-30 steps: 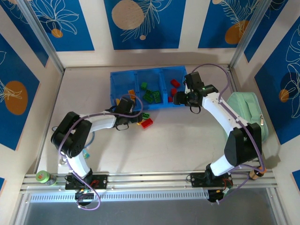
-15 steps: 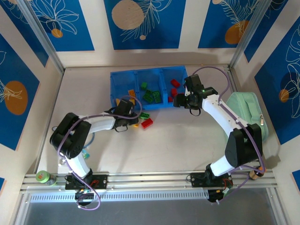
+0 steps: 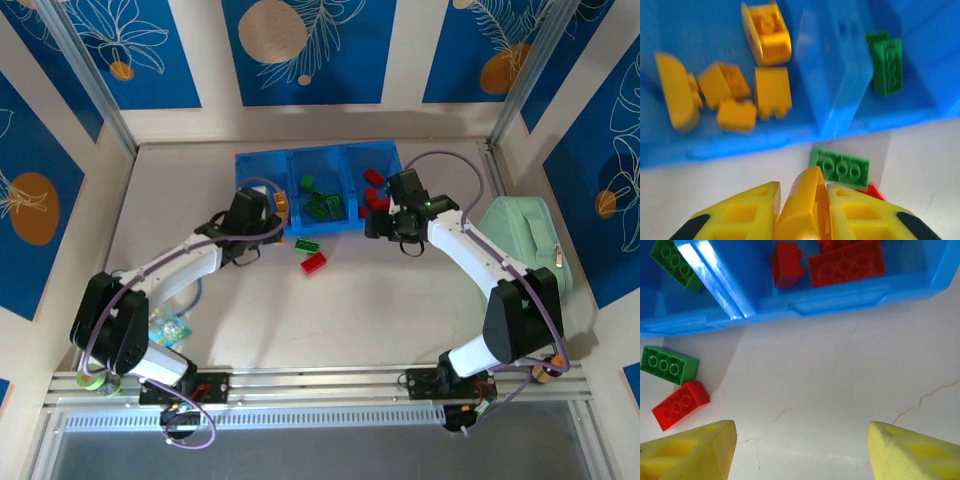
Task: Sort the legos into containers by color
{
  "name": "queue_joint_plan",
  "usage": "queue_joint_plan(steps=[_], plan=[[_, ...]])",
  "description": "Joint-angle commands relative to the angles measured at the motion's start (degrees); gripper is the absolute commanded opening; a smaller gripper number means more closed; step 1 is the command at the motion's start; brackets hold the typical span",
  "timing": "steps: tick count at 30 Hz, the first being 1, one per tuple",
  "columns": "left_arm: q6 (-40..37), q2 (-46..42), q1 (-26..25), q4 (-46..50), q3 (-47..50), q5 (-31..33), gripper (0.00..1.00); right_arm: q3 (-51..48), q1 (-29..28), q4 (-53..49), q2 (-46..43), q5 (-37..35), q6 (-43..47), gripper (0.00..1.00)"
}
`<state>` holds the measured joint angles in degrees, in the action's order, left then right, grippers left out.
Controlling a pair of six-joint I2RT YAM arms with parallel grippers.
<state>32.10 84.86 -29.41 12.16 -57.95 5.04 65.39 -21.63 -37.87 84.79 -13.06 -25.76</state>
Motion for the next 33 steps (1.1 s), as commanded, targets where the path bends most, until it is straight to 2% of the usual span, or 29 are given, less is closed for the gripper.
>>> queue_joint_plan(steps=[1, 9, 15, 17, 19, 21, 33], plan=[[-4.0, 2.9, 3.0, 4.1, -5.3, 1.4, 0.20, -2.1, -1.6, 0.8, -2.2, 1.4, -1.5, 0.70], [-7.0, 11.6, 6.7, 6.7, -14.5, 2.5, 0.23, -6.2, -4.0, 2.4, -3.6, 2.1, -2.5, 0.69], [-8.2, 16.6, 9.2, 5.4, -18.8, 1.8, 0.37, -7.2, -6.5, 3.7, -2.8, 2.8, -2.9, 0.69], [-8.6, 16.9, 9.4, 6.0, -20.1, 1.0, 0.49, -6.8, -7.6, 3.7, -2.0, 2.6, -3.2, 0.69], [-8.0, 15.6, 9.2, 4.8, -18.9, 0.0, 0.63, -6.5, -8.6, 4.1, -1.2, 2.5, -3.5, 0.70], [-7.2, 13.7, 8.8, 3.2, -16.6, -0.6, 0.68, -6.1, -9.5, 4.8, -0.3, 2.6, -3.8, 0.70], [-2.9, -5.9, 1.6, -1.1, 4.3, 3.4, 0.69, 4.0, -14.5, 6.1, 12.1, 3.2, -3.3, 0.74]])
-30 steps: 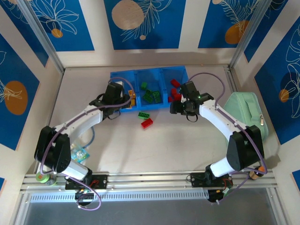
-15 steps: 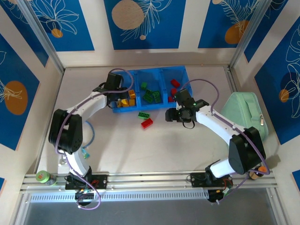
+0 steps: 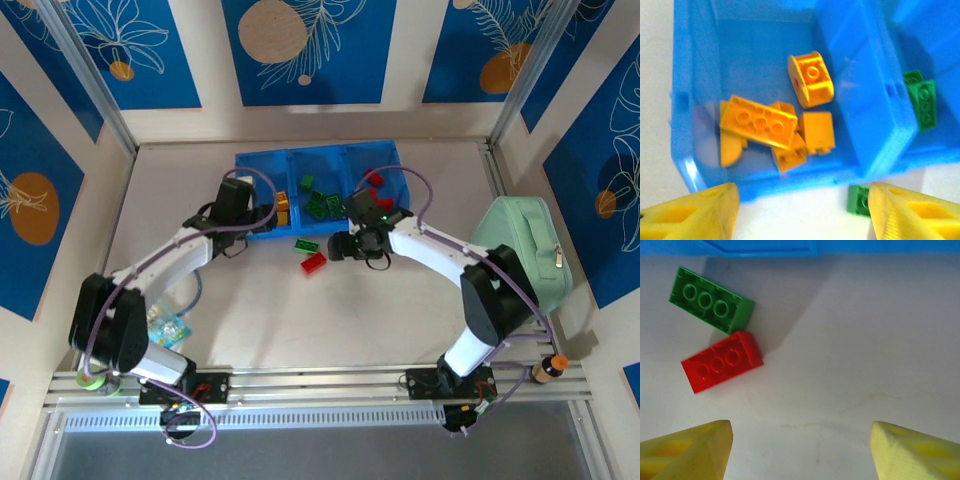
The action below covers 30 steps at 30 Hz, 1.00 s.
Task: Sort the legos into containers by color
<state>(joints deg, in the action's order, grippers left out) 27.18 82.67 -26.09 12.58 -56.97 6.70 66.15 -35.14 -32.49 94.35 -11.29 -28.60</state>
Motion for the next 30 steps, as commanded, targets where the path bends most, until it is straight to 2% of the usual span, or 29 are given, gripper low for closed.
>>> queue_joint_plan(steps=[1, 8, 17, 25, 30], plan=[[2.5, -5.3, -2.6, -1.2, 4.8, 2.4, 0.69, 4.4, -1.3, 0.9, 4.0, 1.5, -0.6, 0.74], [4.2, -13.9, -7.3, -0.2, 12.3, 4.7, 0.69, 11.6, -3.4, 1.8, 13.2, 0.8, 0.4, 0.75], [6.7, -20.0, -10.9, -0.2, 19.6, 5.6, 0.69, 19.8, -4.4, 0.1, 21.7, 0.9, 2.2, 0.74], [7.5, -24.2, -11.7, 0.9, 23.0, 6.7, 0.69, 23.0, -5.0, 0.6, 27.0, 2.0, 2.1, 0.74], [7.0, -24.6, -11.7, 1.1, 23.5, 7.1, 0.69, 22.5, -6.3, 1.1, 28.7, 1.8, 1.4, 0.70]])
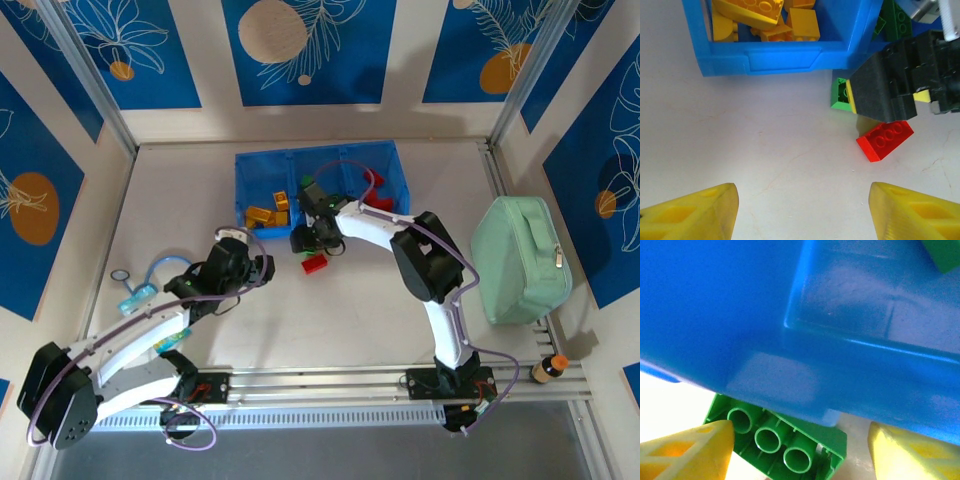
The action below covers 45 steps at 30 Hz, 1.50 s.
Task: Sort the legos into containers by color
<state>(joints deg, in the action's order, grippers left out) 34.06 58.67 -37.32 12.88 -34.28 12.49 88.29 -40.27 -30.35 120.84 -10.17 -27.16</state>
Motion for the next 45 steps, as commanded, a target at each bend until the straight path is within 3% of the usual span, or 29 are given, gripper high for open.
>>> queue_joint_plan(steps=[1, 12, 19, 25, 33, 45], plan=[[0.1, -0.6, -0.5, 0.7, 0.8, 1.2, 0.69, 0.1, -1.4, -0.9, 2.2, 0.6, -0.2, 0.68], [-0.4, -0.8, -0.5, 0.0, 1.0, 1.3, 0.69, -6.5, -3.0, 0.1, -3.5, -1.5, -1.6, 0.42], [-0.7, -1.3, -0.6, 0.0, 0.6, 1.4, 0.68, -8.3, -4.6, 0.0, -6.6, -3.0, -2.6, 0.36], [-1.7, -4.1, -0.7, -2.8, 2.0, 0.3, 0.68, -8.7, -6.4, 0.3, -8.9, -3.1, -2.4, 0.38], [-2.5, -6.0, -0.7, -3.6, 3.0, -0.2, 0.68, -6.7, -6.4, -0.9, -7.3, -2.3, 1.4, 0.59], [-2.3, -7.6, -0.7, -3.0, 4.0, 0.5, 0.68, 1.1, -6.8, -5.3, -1.3, -4.0, 5.0, 0.62]])
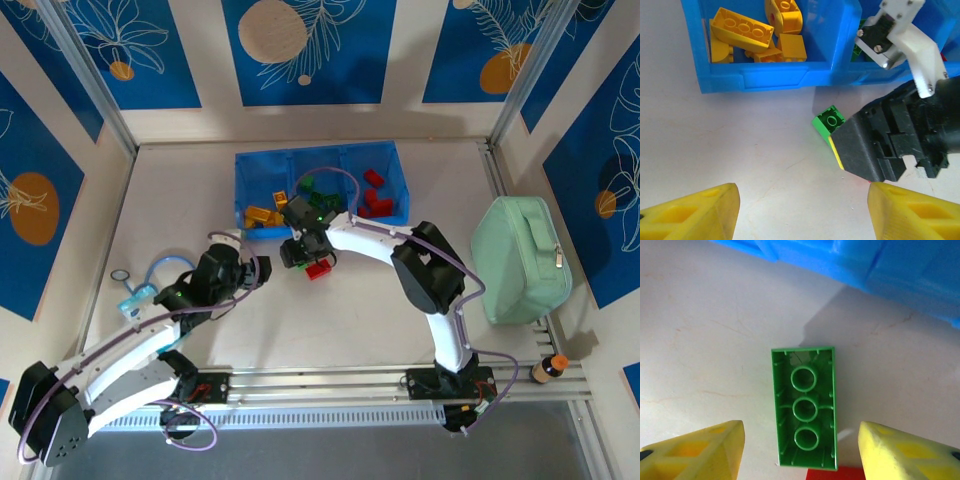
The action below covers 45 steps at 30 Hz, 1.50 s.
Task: Sort the legos into containers by color
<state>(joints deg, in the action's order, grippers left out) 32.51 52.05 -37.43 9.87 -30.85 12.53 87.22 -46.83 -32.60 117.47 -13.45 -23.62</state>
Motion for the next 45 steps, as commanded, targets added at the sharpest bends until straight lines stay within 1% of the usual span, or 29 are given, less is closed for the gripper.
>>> queue_joint_plan(steps=[1, 5, 7, 9, 11, 14, 16, 23, 30, 37, 42, 45], plan=[[-0.9, -1.0, -0.6, 0.1, 0.7, 0.6, 0.68, 2.6, -0.4, -3.4, 2.5, -1.0, 1.6, 0.62], [-1.1, -1.7, -0.6, -0.4, 1.0, 0.4, 0.68, 4.0, -1.1, -5.1, 4.6, -3.2, 1.5, 0.59], [-2.2, -3.0, -0.6, -3.7, 2.3, -2.1, 0.68, 4.8, -1.4, -6.5, 5.7, -4.5, 1.1, 0.56], [-2.0, -4.9, -0.8, -5.6, 3.7, -2.4, 0.69, 5.2, -1.5, -7.3, 6.2, -5.1, 1.1, 0.51], [-2.1, -5.2, -0.8, -4.5, 3.6, -1.0, 0.69, 4.9, -1.5, -7.4, 5.8, -5.3, 1.0, 0.44], [-2.5, -4.8, -0.8, -3.0, 3.1, -0.7, 0.68, 4.3, -1.6, -7.4, 4.2, -5.9, 1.0, 0.34], [-2.5, -4.8, -0.8, -3.1, 3.3, -0.7, 0.68, 4.4, -1.5, -7.8, 2.8, -6.1, 0.5, 0.29], [-2.5, -6.2, -0.8, -4.2, 4.6, 0.5, 0.68, 4.6, 1.3, -9.2, -3.4, -4.5, -0.2, 0.28], [-2.7, -5.3, -1.3, -4.8, 5.0, 0.5, 0.68, 4.8, 5.9, -9.6, -7.8, -4.2, -0.4, 0.28], [-2.9, -3.5, -2.5, -5.3, 4.4, 0.3, 0.68, 11.7, 10.7, -12.2, -5.1, -2.3, 1.3, 0.28], [-3.2, -2.8, -3.4, -4.8, 3.7, 0.9, 0.68, 19.2, 13.4, -14.6, -0.1, -1.0, 2.4, 0.29], [-3.9, -2.3, -4.6, -3.5, 2.6, 2.6, 0.68, 24.6, 14.7, -16.8, 3.8, -0.9, 3.2, 0.32]])
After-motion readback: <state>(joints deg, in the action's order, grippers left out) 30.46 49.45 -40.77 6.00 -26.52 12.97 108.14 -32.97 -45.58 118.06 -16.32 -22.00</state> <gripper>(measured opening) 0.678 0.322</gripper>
